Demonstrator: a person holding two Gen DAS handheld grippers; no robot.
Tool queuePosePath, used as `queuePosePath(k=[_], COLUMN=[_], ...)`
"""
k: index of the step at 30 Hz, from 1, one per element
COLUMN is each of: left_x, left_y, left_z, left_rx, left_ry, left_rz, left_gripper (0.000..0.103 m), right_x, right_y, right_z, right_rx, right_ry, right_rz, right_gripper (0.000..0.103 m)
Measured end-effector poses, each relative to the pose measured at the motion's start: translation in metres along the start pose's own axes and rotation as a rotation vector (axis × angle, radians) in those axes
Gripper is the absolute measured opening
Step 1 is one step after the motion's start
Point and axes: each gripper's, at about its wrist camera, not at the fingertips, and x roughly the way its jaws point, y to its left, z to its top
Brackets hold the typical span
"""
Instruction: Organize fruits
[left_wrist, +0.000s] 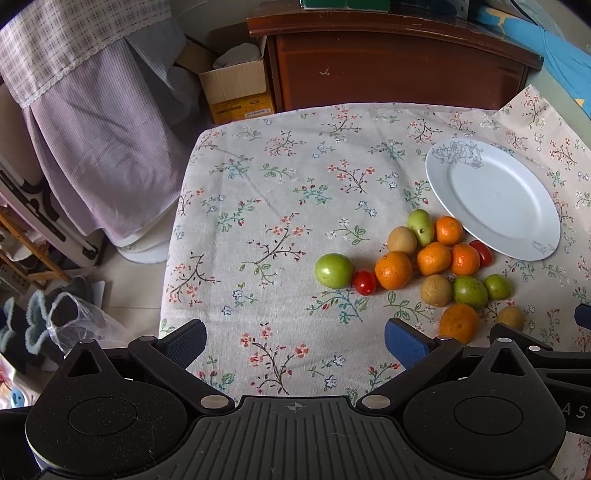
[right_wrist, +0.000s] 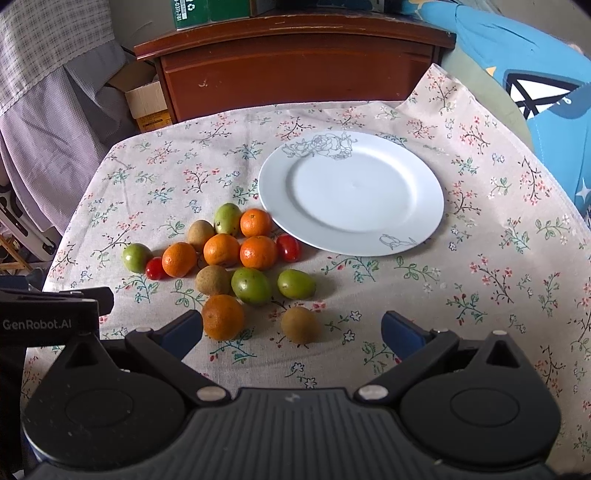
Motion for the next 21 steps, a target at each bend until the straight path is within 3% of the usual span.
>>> queuePosePath(k=[21], left_x=[0.0029], left_y=[-0.0007], left_z=[-0.0020], left_rx=[0.015], left_ry=[-0.004], left_rz=[-0.004], left_gripper=[0.103], right_x=[0.0004], right_y=[0.0020], right_z=[-0.0007], right_rx=[-0.026], right_ry=[-0.010], right_rz=[0.007], right_gripper=[0.102])
